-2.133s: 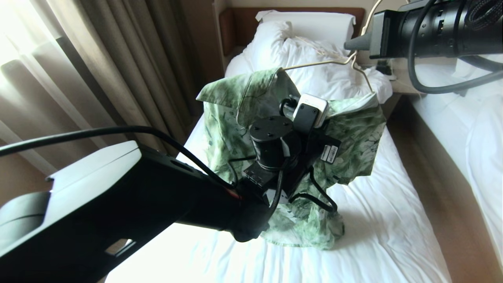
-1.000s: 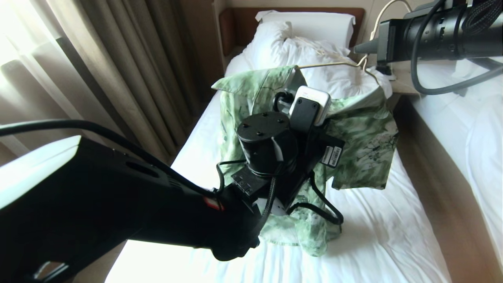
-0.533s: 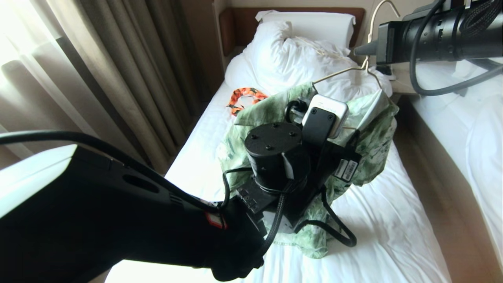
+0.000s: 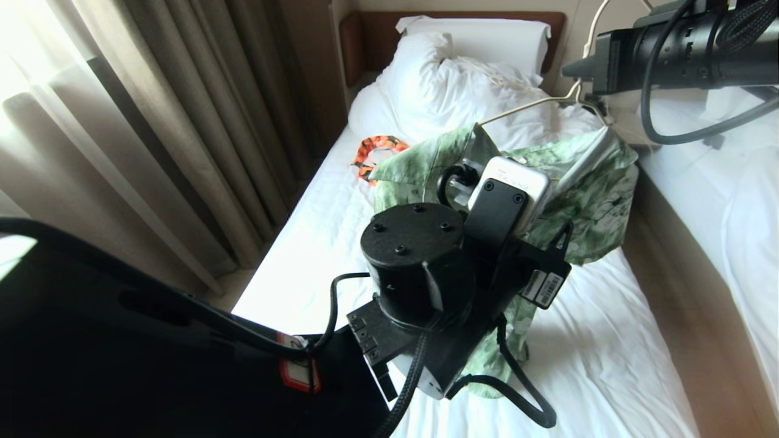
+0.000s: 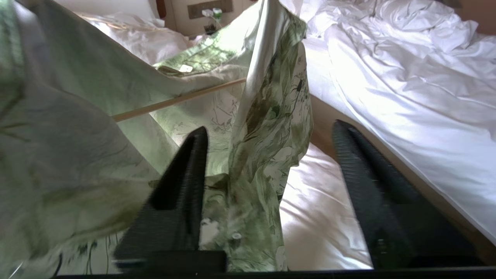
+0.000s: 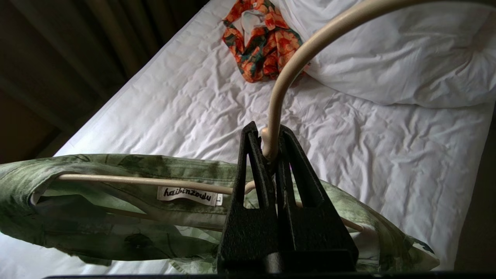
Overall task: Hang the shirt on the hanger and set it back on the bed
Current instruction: Take the clothes hanger out of the clothes
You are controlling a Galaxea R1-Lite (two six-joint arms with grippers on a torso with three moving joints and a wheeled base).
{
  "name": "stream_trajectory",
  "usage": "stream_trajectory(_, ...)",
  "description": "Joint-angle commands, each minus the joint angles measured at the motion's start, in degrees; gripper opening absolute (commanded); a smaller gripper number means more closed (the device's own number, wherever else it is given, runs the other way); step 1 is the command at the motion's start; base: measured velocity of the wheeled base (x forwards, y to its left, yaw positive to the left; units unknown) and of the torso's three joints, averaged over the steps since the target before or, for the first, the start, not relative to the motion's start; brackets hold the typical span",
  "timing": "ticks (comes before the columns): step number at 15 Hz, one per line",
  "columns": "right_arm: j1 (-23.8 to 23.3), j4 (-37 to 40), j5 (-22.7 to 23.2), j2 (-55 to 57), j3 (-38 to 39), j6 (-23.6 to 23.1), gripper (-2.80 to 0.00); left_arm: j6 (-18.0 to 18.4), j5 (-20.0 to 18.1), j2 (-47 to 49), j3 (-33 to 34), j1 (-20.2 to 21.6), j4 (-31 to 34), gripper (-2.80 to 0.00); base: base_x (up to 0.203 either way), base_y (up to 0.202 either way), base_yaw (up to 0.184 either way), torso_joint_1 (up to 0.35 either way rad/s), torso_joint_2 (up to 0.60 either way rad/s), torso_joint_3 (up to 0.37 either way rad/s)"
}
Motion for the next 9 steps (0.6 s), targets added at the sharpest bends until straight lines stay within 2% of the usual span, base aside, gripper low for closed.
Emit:
stream_trajectory(1, -0.6, -0.2, -0.3, -0.1, 0.0, -0.5, -2.80, 0.0, 0.3, -4.0, 3.6, 0.1, -0.3, -2.80, 0.000, 0.000, 0.000, 0.000, 0.00, 0.000)
stream_trajectory(3, -0.6, -2.4, -2.6, 0.0, 0.1, -0.5, -2.80, -0.2, 0.1, -6.9, 8.5, 1.8, -0.3, -2.80, 0.000, 0.000, 0.000, 0.000, 0.00, 0.000)
stream_trajectory(6, -0.2, -5.0, -3.8, -0.2, 0.1, -0.6, -2.80, -2.0, 0.2, -11.5, 15.3, 7.7, -0.4, -2.80, 0.000, 0.000, 0.000, 0.000, 0.00, 0.000)
stream_trajectory(9, -0.1, -5.3, -4.5, -1.3, 0.1, -1.6, -2.80, -3.1, 2.3, -17.4, 21.2, 15.0, -0.3, -2.80, 0.000, 0.000, 0.000, 0.000, 0.00, 0.000)
